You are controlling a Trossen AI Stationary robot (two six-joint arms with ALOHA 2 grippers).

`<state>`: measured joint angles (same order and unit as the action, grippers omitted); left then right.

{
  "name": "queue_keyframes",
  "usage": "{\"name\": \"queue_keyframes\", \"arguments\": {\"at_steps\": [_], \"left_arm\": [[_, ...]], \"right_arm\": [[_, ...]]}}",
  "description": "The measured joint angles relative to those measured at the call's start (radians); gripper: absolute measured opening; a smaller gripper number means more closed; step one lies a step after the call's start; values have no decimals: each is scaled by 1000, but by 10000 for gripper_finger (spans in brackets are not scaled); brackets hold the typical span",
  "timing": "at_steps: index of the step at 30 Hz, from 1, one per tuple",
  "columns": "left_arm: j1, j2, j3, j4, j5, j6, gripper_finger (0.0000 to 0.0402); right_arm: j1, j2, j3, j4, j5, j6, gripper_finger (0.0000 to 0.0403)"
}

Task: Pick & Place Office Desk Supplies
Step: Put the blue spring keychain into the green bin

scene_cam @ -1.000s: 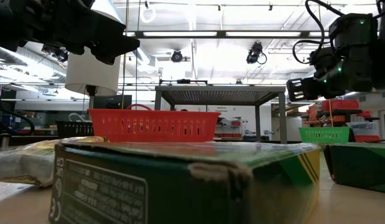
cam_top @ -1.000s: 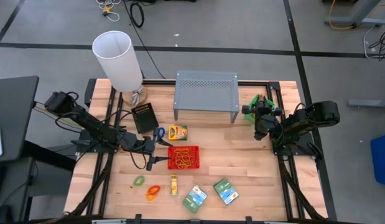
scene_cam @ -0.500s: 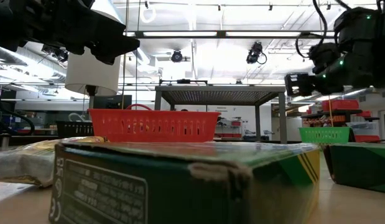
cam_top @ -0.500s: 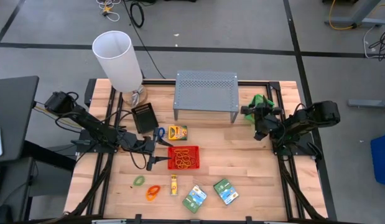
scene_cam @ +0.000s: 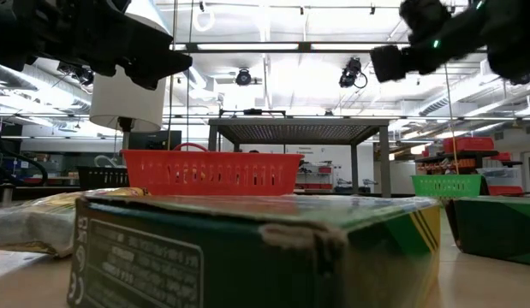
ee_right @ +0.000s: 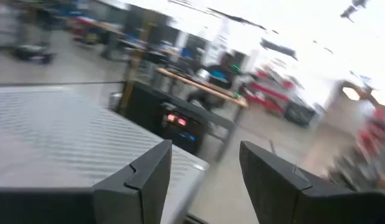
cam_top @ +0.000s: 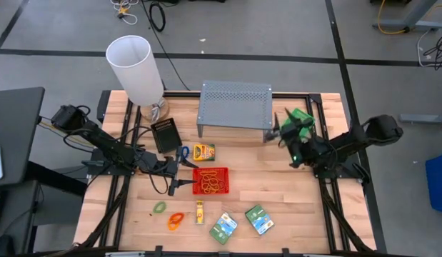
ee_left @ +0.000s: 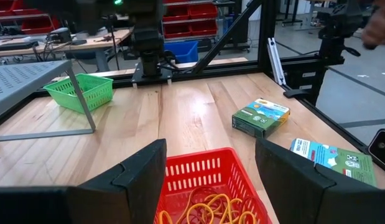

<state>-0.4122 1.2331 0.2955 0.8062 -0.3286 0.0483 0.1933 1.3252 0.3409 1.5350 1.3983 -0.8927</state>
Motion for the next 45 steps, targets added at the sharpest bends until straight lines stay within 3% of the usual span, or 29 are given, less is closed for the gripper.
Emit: {"name": "queue_keyframes", "arguments": {"at_steps": [4, 9, 12, 15, 18, 23, 29, 35, 39, 45], "left_arm": [[0, 0, 0, -3, 0, 0, 250], [0, 0, 0, -3, 0, 0, 250], [0, 0, 0, -7, 0, -10, 250], [0, 0, 0, -39, -23, -54, 250], [0, 0, 0, -88, -58, -107, 250], [-13, 0, 39, -260, -73, -282, 250], [-114, 0, 190, -717, -76, -503, 244], [-156, 0, 346, -1133, -249, -682, 233], [-101, 18, 356, -1216, -296, -718, 224], [28, 137, 356, -1224, -247, -683, 212]], "right_arm": [[158, 1, 81, -186, -1, -3, 201], [317, 1, 181, -561, -83, 238, 198], [356, 1, 236, -813, -262, 470, 188], [347, 1, 284, -1029, -505, 700, 177], [334, 1, 306, -1168, -640, 836, 168], [343, 1, 308, -1244, -695, 888, 161], [355, 1, 308, -1254, -724, 880, 160], [355, 1, 308, -1265, -750, 872, 160], [355, 1, 308, -1276, -750, 858, 160], [355, 1, 307, -1283, -750, 850, 160]]}}
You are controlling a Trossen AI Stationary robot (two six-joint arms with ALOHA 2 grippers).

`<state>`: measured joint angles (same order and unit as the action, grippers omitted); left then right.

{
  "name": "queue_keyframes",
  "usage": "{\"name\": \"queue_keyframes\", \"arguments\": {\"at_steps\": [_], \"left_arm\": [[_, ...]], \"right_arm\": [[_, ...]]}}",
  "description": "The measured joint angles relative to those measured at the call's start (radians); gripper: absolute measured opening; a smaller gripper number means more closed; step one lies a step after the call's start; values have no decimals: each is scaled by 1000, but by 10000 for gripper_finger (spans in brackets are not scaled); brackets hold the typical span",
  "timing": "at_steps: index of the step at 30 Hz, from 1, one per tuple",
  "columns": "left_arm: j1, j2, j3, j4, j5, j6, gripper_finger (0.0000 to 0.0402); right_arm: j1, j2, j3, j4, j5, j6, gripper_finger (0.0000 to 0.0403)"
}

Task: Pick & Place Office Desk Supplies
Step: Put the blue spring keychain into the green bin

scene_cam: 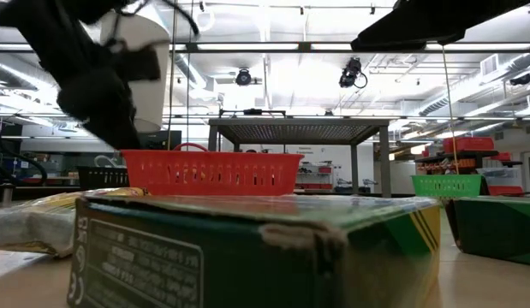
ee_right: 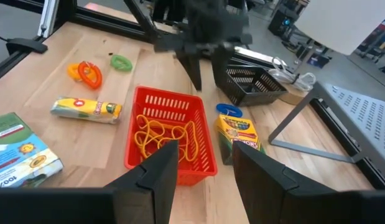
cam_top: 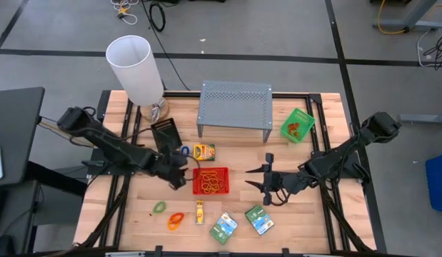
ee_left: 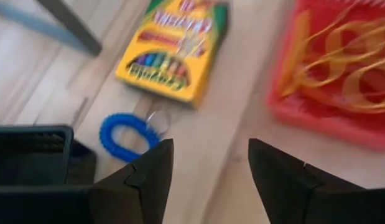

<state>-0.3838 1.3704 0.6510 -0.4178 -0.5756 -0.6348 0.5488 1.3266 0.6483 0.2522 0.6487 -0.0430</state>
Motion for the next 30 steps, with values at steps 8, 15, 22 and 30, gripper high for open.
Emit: {"name": "queue_keyframes", "arguments": {"at_steps": [8, 15, 22, 30], "left_arm": [[146, 95, 0, 9, 53, 60, 210], [233, 136, 1, 55, 54, 164, 210], [306, 199, 5, 86, 108, 203, 206], [291, 211, 3, 107, 82, 210, 85]], "right_arm": [[0, 0, 0, -1, 0, -6, 160], [0, 0, 0, -2, 0, -5, 160], [0, 0, -1, -4, -3, 5, 160], [0, 0, -1, -3, -2, 5, 160]]}}
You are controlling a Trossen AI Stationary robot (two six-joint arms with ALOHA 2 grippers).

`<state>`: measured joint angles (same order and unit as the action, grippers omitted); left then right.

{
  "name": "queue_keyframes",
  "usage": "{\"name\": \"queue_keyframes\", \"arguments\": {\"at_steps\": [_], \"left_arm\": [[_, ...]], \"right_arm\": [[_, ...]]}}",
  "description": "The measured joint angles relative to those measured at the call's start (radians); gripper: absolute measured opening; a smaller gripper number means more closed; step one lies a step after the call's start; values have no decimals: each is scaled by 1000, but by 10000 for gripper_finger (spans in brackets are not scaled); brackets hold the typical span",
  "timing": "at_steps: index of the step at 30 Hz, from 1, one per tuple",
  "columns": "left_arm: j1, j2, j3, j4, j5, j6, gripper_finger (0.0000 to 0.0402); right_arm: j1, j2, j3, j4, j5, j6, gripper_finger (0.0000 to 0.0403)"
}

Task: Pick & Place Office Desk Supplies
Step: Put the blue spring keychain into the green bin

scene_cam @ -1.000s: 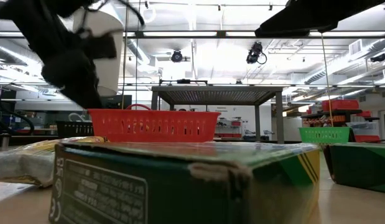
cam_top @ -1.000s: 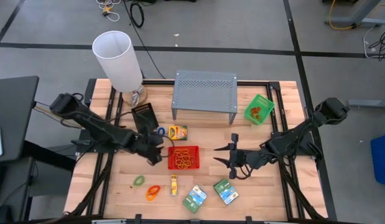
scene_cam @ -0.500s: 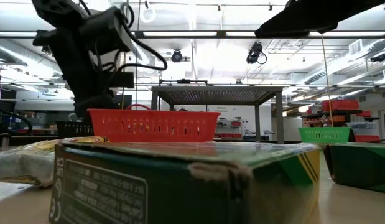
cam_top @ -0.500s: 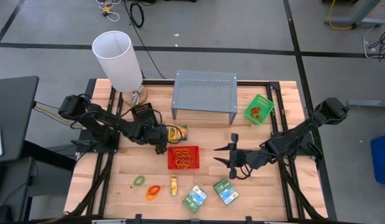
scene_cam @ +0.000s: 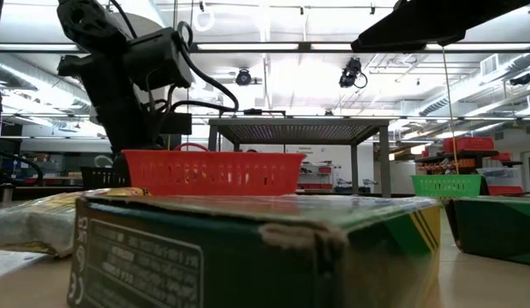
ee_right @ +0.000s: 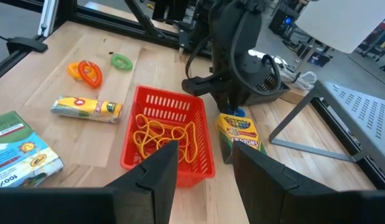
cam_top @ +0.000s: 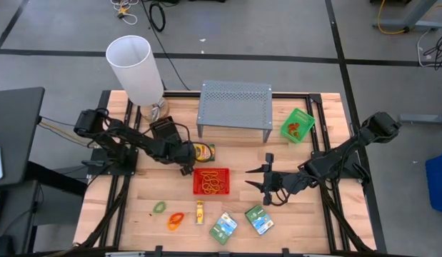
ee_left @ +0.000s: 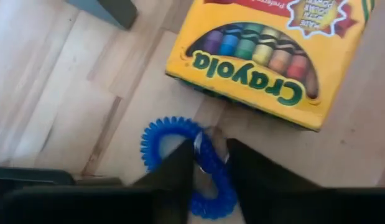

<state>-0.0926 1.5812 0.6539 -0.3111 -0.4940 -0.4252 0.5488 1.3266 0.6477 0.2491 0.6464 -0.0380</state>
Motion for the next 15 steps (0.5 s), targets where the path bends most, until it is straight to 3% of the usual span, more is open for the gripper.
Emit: {"name": "queue_keyframes", "arguments": {"at_steps": [3, 15], "left_arm": [[-15, 1, -1, -2, -28, -2, 20], [-152, -56, 105, -60, -103, 36, 7]], "right_arm": [[0, 0, 0, 0, 0, 0, 160], [0, 0, 0, 0, 2, -3, 160]]}}
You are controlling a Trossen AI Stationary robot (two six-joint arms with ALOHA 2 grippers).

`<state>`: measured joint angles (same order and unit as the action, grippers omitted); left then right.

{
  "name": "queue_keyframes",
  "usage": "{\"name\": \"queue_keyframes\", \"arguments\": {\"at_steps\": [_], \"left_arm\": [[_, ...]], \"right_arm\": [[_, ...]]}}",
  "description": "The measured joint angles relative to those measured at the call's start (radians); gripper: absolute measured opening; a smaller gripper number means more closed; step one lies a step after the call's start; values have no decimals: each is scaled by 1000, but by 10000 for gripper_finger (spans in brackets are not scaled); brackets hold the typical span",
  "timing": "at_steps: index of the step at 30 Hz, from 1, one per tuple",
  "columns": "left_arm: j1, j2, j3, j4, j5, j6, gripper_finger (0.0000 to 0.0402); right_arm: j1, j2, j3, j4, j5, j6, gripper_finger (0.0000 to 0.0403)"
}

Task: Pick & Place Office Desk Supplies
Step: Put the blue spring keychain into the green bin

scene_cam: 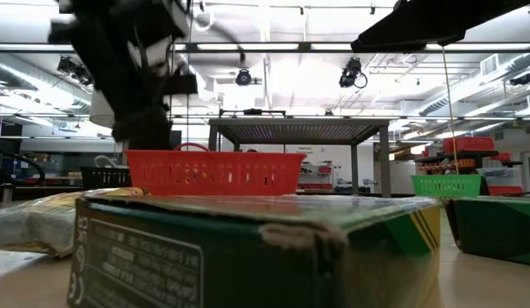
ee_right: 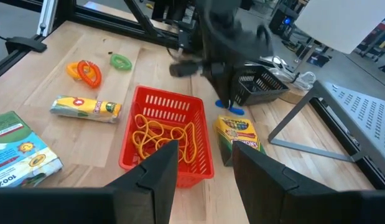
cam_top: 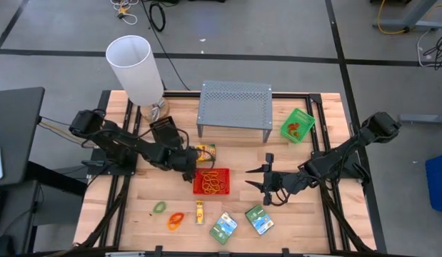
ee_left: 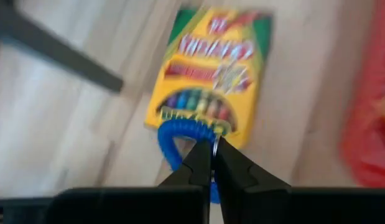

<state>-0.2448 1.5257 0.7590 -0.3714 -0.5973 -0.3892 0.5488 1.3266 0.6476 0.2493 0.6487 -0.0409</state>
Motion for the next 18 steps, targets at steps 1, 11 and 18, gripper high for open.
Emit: {"name": "queue_keyframes", "arguments": {"at_steps": [1, 11, 18], "left_arm": [[-17, -7, 19, -11, -15, 17, 7], [-143, -55, 204, -34, -85, 275, 7], [-132, -41, 222, 278, 259, 577, 6]], "right_arm": [[0, 0, 0, 0, 0, -1, 160], [-18, 0, 0, -3, -43, -41, 160], [-38, 0, 0, 8, -61, -202, 162]]}}
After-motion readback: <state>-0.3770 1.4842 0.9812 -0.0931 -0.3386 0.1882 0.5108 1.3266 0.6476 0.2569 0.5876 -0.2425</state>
